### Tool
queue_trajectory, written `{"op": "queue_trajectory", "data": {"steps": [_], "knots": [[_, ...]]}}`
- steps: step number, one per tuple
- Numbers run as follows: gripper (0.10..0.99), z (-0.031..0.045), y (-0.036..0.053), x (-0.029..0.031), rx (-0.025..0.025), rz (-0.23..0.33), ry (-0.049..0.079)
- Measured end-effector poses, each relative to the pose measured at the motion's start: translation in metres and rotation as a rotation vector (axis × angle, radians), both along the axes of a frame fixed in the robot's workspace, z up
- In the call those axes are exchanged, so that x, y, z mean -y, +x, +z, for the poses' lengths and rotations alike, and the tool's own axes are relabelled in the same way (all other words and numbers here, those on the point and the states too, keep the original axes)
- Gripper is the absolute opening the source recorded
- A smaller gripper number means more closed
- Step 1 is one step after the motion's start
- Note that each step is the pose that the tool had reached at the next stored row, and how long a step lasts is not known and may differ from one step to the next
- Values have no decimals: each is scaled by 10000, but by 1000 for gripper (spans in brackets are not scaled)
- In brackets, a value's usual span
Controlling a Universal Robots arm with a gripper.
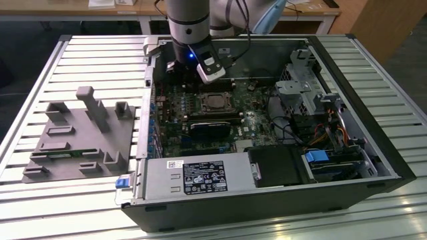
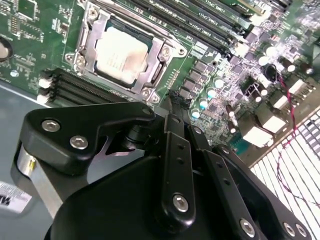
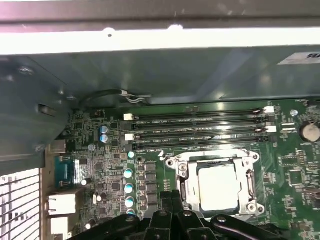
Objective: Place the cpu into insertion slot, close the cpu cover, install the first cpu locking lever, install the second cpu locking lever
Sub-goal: 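Install the first cpu locking lever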
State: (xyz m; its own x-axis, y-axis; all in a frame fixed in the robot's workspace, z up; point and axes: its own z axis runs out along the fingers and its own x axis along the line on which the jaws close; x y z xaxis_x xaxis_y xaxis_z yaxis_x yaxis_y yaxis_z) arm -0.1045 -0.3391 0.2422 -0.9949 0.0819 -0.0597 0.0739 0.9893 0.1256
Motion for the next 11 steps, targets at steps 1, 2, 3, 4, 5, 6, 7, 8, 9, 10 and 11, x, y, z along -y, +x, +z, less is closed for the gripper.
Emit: {"op": "queue_trajectory", "data": {"steps": [1,2,3,4,5,6,7,8,9,10,11], "knots": [[106,22,0,0,0,0,1],[106,44,0,0,1,0,4],[106,63,0,0,1,-1,5],[106,75,0,0,0,-1,10],[106,77,0,0,1,-1,28],[106,76,-2,0,2,0,73],[106,77,-11,0,1,-1,139],[106,77,-24,0,0,-1,213],[106,77,-36,1,1,-2,289],[106,77,-46,1,2,-1,369],[106,77,-57,1,1,0,447]]}}
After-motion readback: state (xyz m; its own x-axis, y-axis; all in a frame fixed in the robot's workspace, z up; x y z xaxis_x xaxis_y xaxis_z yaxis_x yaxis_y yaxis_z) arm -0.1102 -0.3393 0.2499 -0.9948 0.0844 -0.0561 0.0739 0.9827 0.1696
